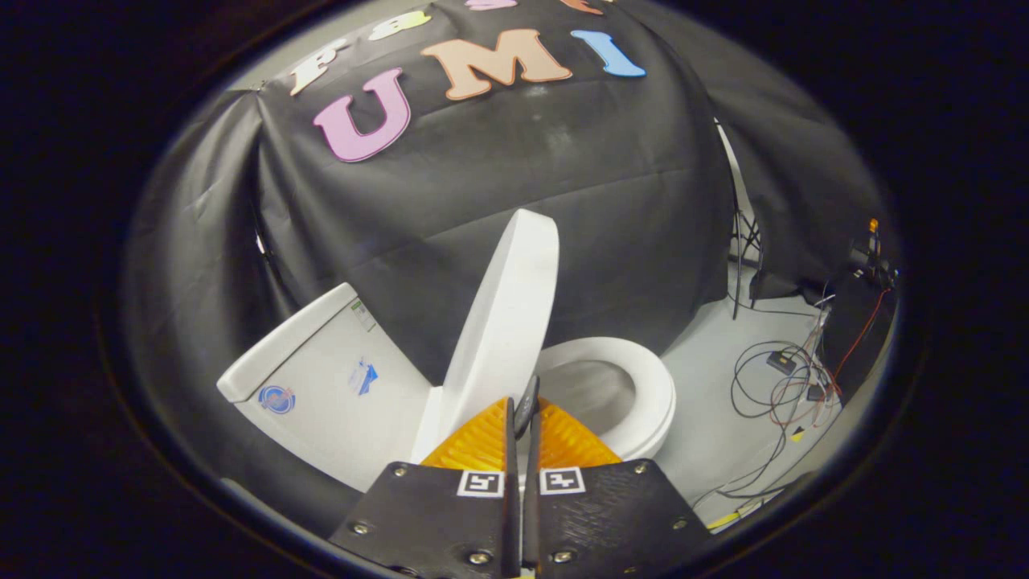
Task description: Open the toilet lid.
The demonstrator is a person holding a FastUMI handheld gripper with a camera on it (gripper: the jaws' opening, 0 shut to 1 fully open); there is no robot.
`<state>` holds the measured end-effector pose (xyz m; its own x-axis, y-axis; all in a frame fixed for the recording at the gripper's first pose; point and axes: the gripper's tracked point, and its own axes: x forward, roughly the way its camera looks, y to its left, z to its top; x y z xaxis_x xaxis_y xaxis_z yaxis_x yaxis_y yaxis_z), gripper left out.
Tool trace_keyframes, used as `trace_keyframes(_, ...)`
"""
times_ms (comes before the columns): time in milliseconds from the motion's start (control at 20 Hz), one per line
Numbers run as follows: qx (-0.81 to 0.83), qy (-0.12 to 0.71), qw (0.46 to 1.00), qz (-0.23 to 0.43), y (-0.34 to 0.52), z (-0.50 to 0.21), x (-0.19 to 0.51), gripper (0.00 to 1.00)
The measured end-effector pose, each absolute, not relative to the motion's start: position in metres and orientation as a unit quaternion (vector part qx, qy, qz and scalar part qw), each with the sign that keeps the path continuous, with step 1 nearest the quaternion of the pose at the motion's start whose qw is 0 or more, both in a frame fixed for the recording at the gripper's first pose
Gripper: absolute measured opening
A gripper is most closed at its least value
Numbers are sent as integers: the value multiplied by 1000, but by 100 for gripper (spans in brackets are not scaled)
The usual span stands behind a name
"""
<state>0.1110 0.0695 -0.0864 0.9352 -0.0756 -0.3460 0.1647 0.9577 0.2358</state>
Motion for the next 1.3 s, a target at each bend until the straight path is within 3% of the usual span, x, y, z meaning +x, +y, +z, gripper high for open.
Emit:
trace_keyframes(800, 26, 119, 989, -84, 122, -55, 109, 2)
trace_keyframes(1300, -14, 92, 994, -54, 161, -40, 107, 2)
